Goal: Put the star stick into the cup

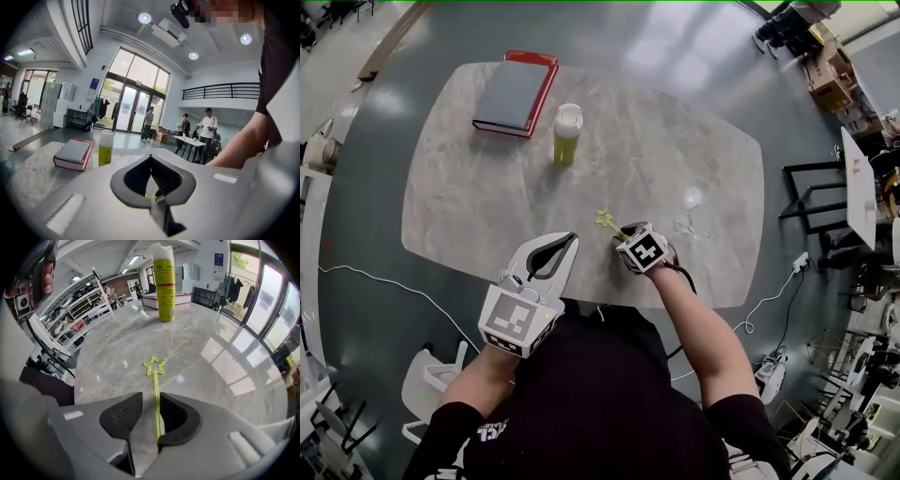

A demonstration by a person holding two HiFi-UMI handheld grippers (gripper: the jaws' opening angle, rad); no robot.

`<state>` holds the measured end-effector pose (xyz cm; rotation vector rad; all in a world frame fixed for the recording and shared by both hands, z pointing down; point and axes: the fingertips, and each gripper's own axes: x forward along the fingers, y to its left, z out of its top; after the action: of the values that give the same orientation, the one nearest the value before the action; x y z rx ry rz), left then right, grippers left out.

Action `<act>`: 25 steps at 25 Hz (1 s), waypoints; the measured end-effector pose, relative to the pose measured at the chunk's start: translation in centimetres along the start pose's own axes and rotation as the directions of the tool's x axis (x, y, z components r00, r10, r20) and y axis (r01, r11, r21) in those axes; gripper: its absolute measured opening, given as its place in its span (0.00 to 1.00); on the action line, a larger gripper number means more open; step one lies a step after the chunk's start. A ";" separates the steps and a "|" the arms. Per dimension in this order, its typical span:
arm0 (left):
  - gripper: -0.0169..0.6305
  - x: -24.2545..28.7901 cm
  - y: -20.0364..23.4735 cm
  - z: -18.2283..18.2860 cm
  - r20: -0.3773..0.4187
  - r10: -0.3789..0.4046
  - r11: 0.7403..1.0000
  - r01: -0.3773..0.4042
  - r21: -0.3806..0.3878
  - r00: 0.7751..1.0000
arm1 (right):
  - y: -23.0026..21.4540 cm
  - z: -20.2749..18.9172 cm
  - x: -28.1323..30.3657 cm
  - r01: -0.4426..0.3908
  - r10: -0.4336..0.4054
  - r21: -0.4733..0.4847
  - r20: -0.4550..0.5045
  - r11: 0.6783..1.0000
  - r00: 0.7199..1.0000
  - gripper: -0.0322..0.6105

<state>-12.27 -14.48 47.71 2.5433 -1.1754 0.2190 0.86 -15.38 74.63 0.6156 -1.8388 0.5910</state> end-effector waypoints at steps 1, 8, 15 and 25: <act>0.03 -0.1 0.0 0.0 0.002 0.003 1.000 -0.003 -0.001 1.000 | -0.2 0.0 0.0 0.007 -0.007 -0.005 -0.005 1.000 1.000 0.25; 0.03 -1.6 0.5 0.2 0.014 0.031 0.999 -0.031 -0.010 0.999 | -0.8 0.1 0.1 0.025 -0.026 -0.036 -0.034 0.999 0.999 0.20; 0.03 -3.0 0.6 0.4 0.018 0.034 0.999 -0.034 -0.007 0.999 | 0.1 0.0 0.1 0.050 -0.051 -0.066 -0.016 0.997 0.999 0.10; 0.03 -1.0 -2.1 1.7 -0.007 0.019 0.999 -0.019 0.030 1.000 | -0.5 1.7 -6.3 -0.031 0.010 0.087 0.227 0.996 0.974 0.10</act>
<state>-11.32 -13.04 45.36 2.5558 -1.2031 0.2524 1.95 -15.98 68.18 0.7503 -2.0420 0.6418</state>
